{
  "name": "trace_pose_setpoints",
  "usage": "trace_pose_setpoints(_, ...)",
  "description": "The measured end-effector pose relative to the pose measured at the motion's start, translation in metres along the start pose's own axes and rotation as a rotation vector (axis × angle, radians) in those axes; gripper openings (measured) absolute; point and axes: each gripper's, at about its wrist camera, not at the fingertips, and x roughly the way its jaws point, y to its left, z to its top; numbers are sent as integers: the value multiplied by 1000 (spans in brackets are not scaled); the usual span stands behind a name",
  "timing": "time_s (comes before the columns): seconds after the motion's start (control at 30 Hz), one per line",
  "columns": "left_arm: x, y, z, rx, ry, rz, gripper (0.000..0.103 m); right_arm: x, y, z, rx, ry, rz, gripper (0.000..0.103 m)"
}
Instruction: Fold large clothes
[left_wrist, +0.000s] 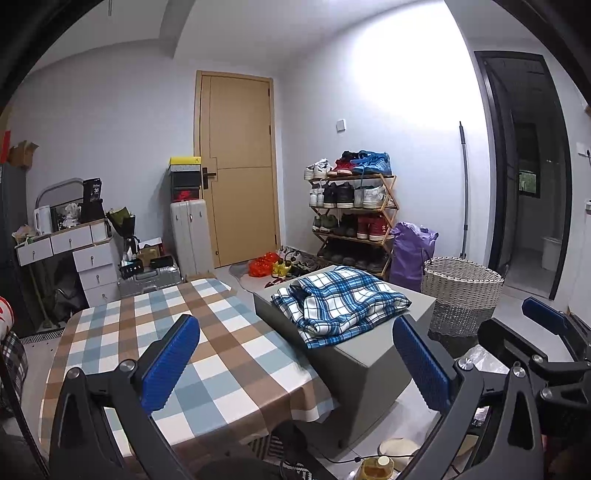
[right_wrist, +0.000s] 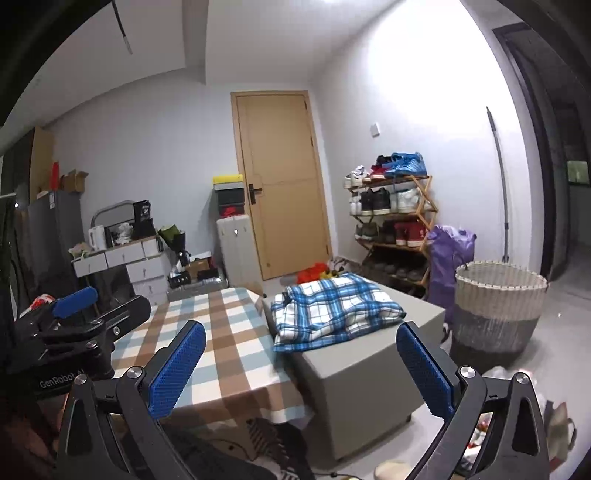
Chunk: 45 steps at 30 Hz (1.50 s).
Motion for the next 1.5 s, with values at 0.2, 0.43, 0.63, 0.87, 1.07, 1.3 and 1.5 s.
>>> trace_pose_setpoints(0.2, -2, 3, 0, -6, 13, -18, 102, 1, 3, -1, 0, 9, 9, 103)
trace_pose_setpoints(0.43, -3, 10, 0, -17, 9, -8, 102, 5, 2, -3, 16, 28, 12, 103)
trace_pose_setpoints(0.63, -3, 13, 1, -35, 8, -5, 102, 3, 5, -3, 8, 30, 12, 103)
trace_pose_setpoints(0.87, -1, 15, 0, -32, 12, -8, 102, 1, 10, -1, -6, 24, 15, 103)
trace_pose_setpoints(1.07, 3, 16, -3, -51, 26, 3, 102, -1, 14, 0, -14, 15, 22, 103)
trace_pose_setpoints(1.3, 7, 14, -6, -58, 46, 6, 102, 1, 13, 0, -13, 24, 16, 103)
trace_pose_setpoints(1.5, 6, 13, -5, -55, 49, 6, 102, 0, 13, 0, -9, 23, 20, 103)
